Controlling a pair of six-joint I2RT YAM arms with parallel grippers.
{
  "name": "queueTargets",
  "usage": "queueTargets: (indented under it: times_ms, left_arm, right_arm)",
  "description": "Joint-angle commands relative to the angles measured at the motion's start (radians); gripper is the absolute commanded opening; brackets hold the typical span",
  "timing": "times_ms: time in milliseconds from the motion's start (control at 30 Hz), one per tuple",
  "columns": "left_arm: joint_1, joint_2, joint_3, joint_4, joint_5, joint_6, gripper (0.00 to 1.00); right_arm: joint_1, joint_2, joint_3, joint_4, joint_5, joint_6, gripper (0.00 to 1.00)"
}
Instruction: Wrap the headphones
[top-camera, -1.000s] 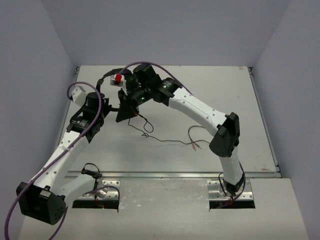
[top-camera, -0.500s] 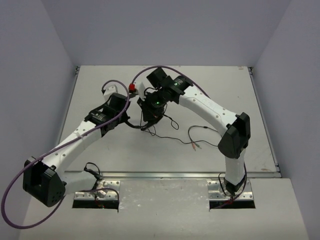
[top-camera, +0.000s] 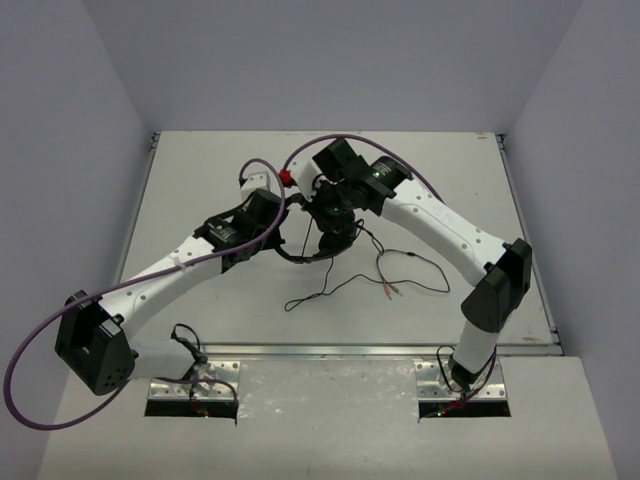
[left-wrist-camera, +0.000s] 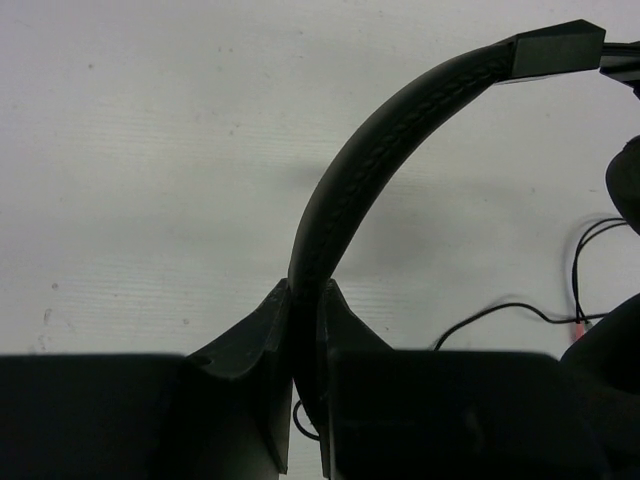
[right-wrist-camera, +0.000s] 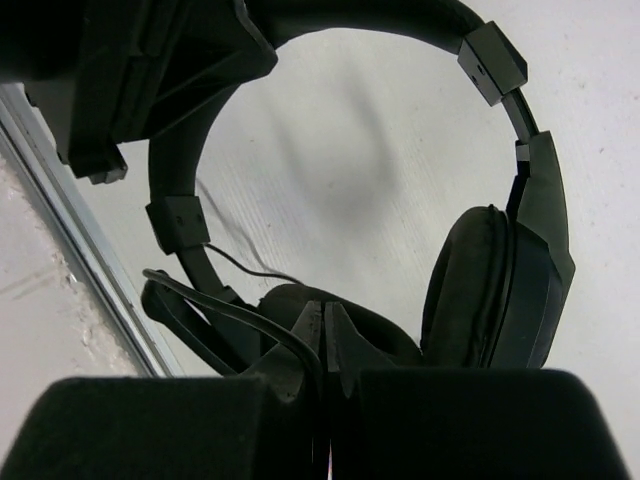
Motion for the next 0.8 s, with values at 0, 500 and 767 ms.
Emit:
queueTargets:
  times_ms: [0, 500, 767]
  left_arm:
    - [-0.036, -0.053, 0.0, -0.004, 0.088, 0.115, 0.0]
    - [-0.036, -0.046, 0.158, -0.126, 0.006, 0.221, 0.0]
    - [-0.036, -0.078, 0.152, -0.099, 0.023, 0.23, 0.0]
  right_arm:
    - [-0.036, -0.088, -0.034, 0.185, 0.076, 0.011, 0.01]
    - [0.022, -0.058, -0.054, 0.118, -0.075, -0.059, 0.01]
    - [0.03, -0.03, -0.052, 0.162, 0.069, 0.02, 0.01]
